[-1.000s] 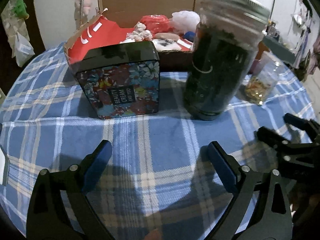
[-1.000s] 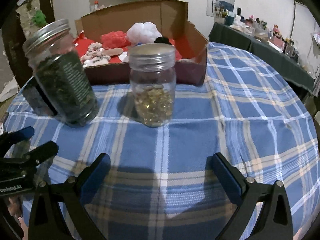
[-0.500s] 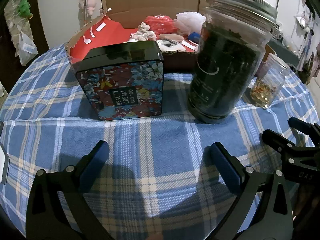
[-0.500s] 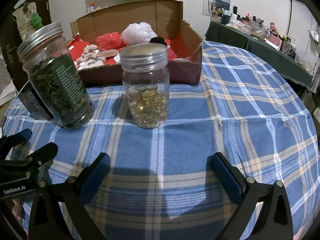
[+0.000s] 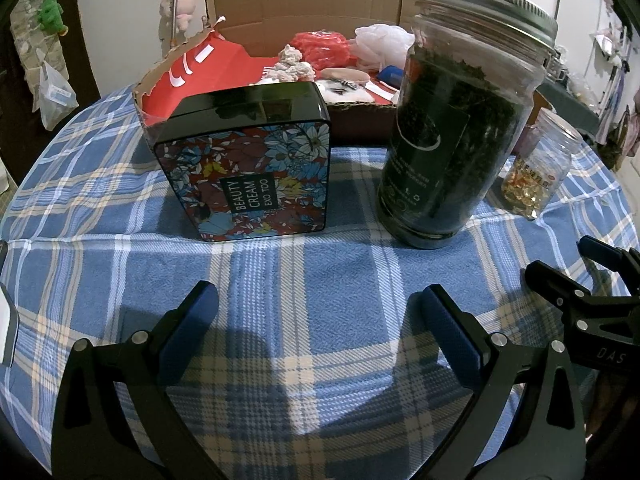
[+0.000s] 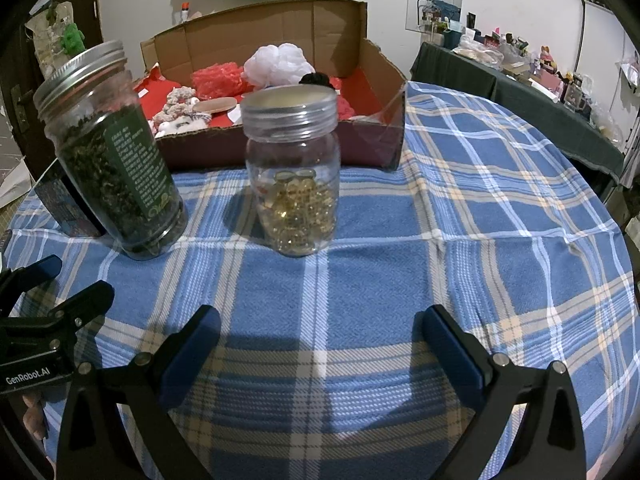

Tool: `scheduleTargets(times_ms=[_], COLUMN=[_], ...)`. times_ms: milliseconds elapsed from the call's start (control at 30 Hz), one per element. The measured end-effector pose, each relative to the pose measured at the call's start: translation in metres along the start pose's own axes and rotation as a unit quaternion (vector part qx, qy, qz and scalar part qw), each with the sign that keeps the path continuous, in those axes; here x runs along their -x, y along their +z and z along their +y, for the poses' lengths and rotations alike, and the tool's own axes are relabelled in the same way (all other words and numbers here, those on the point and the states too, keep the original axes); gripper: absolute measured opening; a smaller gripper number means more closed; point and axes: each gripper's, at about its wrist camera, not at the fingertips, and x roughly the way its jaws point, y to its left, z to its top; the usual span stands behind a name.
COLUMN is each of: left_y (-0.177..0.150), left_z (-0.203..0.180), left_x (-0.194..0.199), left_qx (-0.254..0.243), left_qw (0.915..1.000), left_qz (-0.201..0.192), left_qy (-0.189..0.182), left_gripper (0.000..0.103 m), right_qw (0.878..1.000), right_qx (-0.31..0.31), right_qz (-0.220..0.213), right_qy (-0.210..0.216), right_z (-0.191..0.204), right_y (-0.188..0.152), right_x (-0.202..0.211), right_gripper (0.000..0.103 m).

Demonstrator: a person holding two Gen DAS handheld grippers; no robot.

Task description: Organize soft objects

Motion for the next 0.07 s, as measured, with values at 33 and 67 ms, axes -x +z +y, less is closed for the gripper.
scheduleTargets(times_ms=[33, 67], left_y=[0.0002, -0.0001], left_z=[0.0003, -0.0002], left_x=[-0.0001, 0.0], left_qx=[0.0, 0.0], left_qw=[1.0, 1.0], left_qz=[0.0, 0.0], left_qy=[0.0, 0.0], left_gripper=[0.103, 0.103], right_qw=[1.0, 1.0], right_qx=[0.0, 0.0], right_qz=[0.0, 0.0], right_qy=[0.0, 0.0], right_z=[0.0001, 0.0004], right_y=[0.0, 0.0], right_x=[0.0, 0.0], right_gripper=[0.103, 0.103])
